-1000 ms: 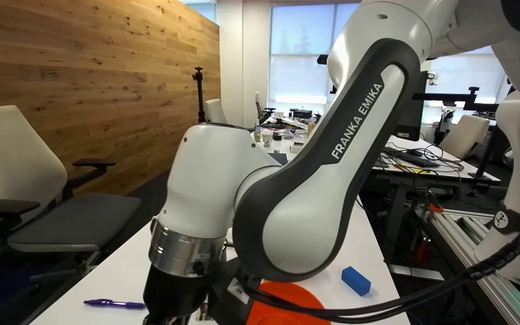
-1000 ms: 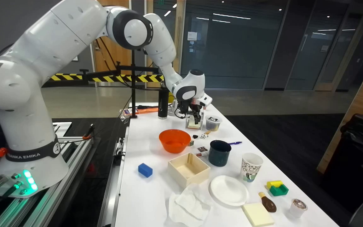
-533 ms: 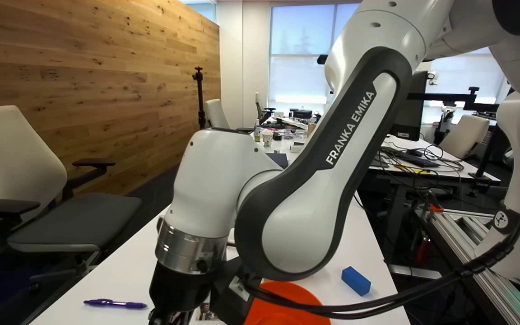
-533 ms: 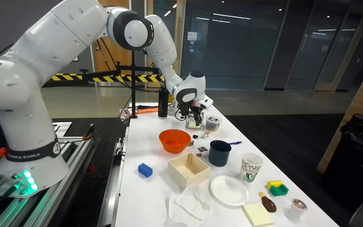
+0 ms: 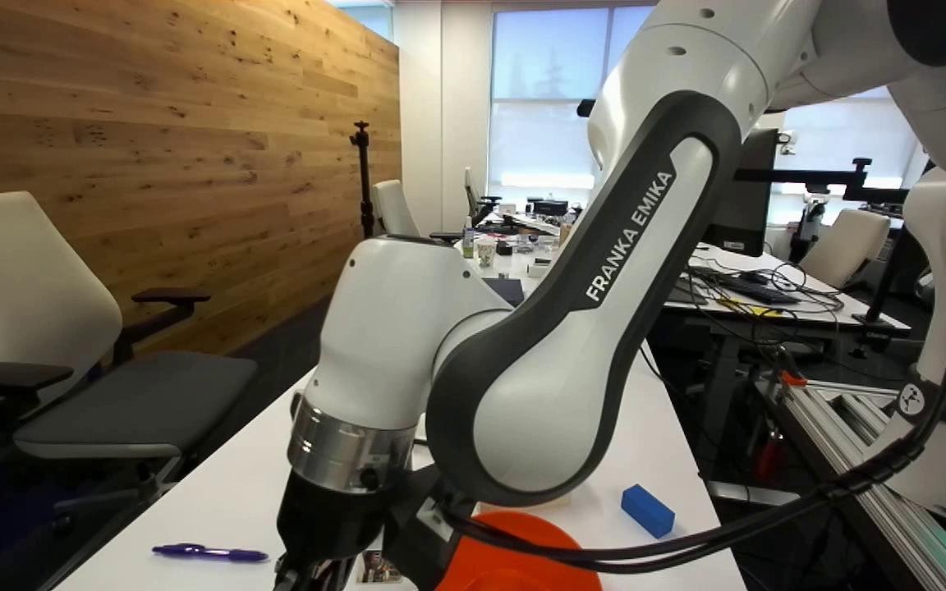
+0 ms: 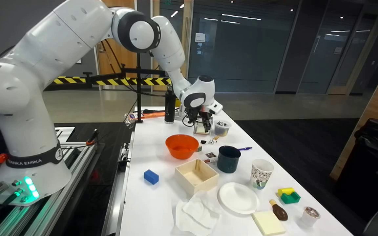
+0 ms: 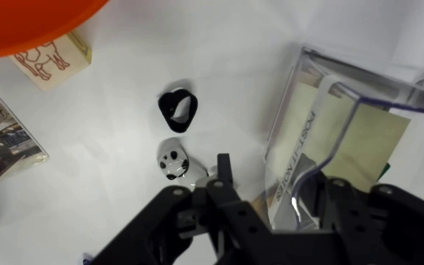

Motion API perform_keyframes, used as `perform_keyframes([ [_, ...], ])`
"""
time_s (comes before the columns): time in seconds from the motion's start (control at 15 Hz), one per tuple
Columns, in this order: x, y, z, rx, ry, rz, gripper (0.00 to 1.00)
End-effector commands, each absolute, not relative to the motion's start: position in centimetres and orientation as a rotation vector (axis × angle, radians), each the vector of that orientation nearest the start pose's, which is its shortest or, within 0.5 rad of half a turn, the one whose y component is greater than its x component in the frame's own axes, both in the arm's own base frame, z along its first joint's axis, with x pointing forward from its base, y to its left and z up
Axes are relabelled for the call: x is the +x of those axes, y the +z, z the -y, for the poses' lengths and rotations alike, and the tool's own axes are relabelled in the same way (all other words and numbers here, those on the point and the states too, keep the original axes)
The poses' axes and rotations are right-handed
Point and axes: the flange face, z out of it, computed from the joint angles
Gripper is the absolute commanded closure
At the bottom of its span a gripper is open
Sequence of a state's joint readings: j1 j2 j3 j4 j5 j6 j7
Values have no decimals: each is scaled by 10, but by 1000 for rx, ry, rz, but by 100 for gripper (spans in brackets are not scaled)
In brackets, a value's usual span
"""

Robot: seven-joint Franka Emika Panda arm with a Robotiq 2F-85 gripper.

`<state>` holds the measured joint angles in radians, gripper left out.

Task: Open the white container on the left.

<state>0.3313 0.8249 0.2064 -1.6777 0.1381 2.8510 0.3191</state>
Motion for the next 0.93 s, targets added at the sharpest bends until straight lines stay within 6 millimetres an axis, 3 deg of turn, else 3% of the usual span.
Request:
perform_keyframes([
  [0.0, 612, 165, -325, -2816, -325, -6, 23],
  [0.2, 611, 161, -318, -2841, -316, -12, 1],
  [0.87, 607, 166, -296, -2975, -281, 2, 0],
])
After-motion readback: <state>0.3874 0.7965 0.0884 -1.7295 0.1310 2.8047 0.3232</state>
